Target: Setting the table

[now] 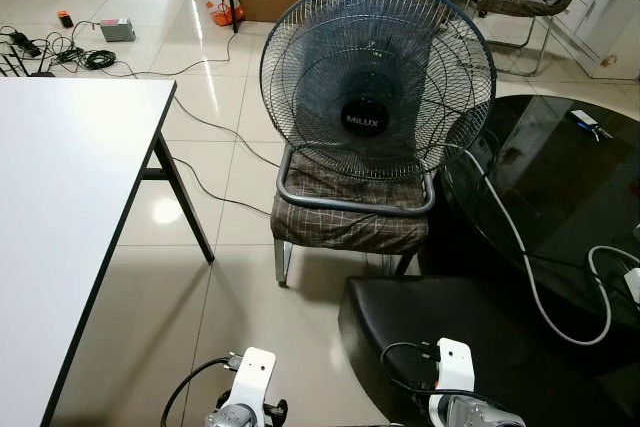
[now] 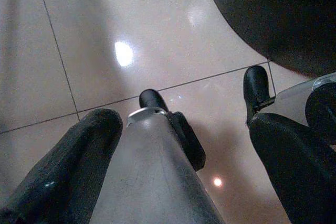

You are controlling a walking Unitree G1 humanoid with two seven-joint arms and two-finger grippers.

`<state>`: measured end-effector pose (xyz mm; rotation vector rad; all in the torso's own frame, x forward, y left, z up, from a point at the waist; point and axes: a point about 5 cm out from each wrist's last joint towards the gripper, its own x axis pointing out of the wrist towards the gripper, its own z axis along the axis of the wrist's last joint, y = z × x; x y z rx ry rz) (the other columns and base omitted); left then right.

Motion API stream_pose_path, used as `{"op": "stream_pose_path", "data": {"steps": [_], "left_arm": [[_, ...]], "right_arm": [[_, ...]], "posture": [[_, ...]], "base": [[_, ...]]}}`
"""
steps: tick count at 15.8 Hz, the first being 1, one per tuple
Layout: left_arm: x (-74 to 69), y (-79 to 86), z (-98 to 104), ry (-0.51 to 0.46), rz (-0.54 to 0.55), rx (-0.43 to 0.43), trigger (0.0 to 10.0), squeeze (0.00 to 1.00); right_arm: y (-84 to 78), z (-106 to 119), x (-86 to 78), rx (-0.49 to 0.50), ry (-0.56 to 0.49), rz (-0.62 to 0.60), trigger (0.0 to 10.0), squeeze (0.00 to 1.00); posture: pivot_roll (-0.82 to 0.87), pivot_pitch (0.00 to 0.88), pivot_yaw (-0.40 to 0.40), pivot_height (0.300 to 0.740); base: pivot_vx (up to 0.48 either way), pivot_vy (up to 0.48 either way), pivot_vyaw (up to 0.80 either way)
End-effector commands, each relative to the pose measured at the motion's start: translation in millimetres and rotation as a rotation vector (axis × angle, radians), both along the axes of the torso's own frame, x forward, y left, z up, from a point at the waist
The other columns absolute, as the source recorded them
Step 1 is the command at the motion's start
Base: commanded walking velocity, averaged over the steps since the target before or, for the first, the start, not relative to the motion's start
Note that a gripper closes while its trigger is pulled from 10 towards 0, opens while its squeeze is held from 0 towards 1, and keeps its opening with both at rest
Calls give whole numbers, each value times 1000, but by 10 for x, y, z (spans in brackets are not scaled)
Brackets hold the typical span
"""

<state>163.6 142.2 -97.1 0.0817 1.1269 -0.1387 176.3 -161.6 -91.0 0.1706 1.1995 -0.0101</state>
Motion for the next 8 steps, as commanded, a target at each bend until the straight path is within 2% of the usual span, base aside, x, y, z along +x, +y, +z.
{"op": "stream_pose_path", "data": {"steps": [1, 2, 3, 6, 7, 8], "left_arm": [[120, 557, 98, 113, 211, 60, 10000, 0], [158, 526, 111, 113, 124, 115, 10000, 0], [181, 516, 120, 109, 97, 130, 10000, 0], [227, 523, 142, 86, 87, 139, 10000, 0], [409, 511, 230, -21, 88, 126, 10000, 0], [637, 510, 367, -163, 95, 120, 10000, 0]], "right_arm": [[-46, 121, 217, -117, 43, 211, 10000, 0], [-86, 105, 181, -123, 50, 226, 10000, 0], [-99, 100, 170, -123, 50, 228, 10000, 0], [-105, 117, 204, -141, 38, 246, 10000, 0], [-134, 194, 355, -189, -35, 255, 10000, 0], [-163, 341, 603, -215, -165, 204, 10000, 0]], "posture": [[41, 0, -79, 740], [27, 0, -88, 740], [27, 0, -88, 740], [26, 0, -88, 740], [27, 0, -86, 740], [25, 0, -83, 740]], "base": [[0, 0, 0], [0, 0, 0], [0, 0, 0], [0, 0, 0], [0, 0, 0], [0, 0, 0]]}}
